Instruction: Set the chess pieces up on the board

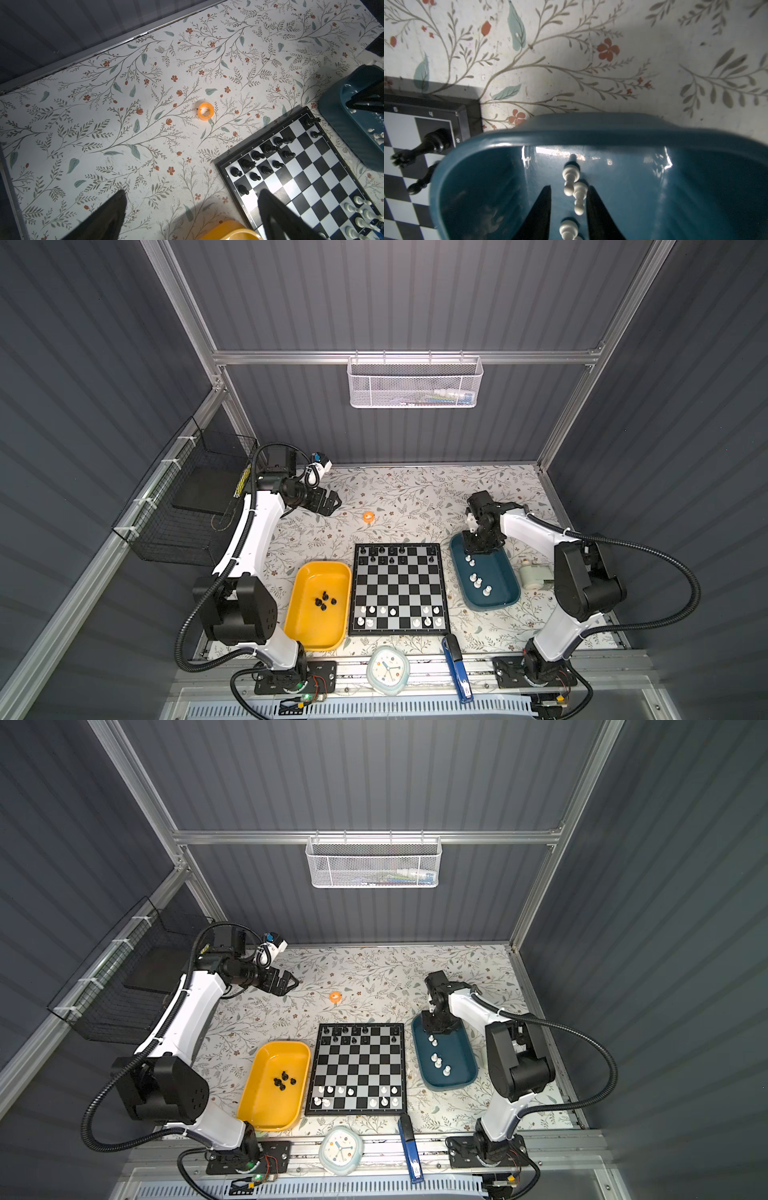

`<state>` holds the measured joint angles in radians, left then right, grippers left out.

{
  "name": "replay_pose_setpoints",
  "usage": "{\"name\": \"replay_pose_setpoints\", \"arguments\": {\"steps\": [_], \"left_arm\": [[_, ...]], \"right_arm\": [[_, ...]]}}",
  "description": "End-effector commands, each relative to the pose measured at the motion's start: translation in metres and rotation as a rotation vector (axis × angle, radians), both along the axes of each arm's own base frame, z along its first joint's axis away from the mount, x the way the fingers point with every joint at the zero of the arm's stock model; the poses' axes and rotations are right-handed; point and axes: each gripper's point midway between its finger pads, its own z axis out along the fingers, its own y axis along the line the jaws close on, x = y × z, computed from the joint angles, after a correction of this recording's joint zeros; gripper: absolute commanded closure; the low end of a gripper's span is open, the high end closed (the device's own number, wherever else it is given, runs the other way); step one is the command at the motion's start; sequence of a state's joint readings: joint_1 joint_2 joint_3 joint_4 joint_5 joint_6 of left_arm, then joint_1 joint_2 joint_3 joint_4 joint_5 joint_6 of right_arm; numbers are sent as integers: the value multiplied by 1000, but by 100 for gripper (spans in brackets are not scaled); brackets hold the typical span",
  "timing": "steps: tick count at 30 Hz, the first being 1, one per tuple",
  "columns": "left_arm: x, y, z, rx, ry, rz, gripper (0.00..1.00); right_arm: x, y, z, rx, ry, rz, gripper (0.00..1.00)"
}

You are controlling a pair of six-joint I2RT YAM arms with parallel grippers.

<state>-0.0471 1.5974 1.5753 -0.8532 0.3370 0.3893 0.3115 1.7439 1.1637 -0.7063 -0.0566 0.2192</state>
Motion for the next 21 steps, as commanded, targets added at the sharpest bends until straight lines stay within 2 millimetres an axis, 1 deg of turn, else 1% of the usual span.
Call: {"name": "replay_pose_setpoints", "arguments": {"steps": [1, 21], "left_arm": [[-7, -2, -4, 9, 22, -18, 0], [-8, -2, -5, 11, 25, -18, 0]], "right_arm": [[-2, -1, -7, -29, 19, 17, 68], [-2, 4, -21, -43, 41, 31, 71]]}}
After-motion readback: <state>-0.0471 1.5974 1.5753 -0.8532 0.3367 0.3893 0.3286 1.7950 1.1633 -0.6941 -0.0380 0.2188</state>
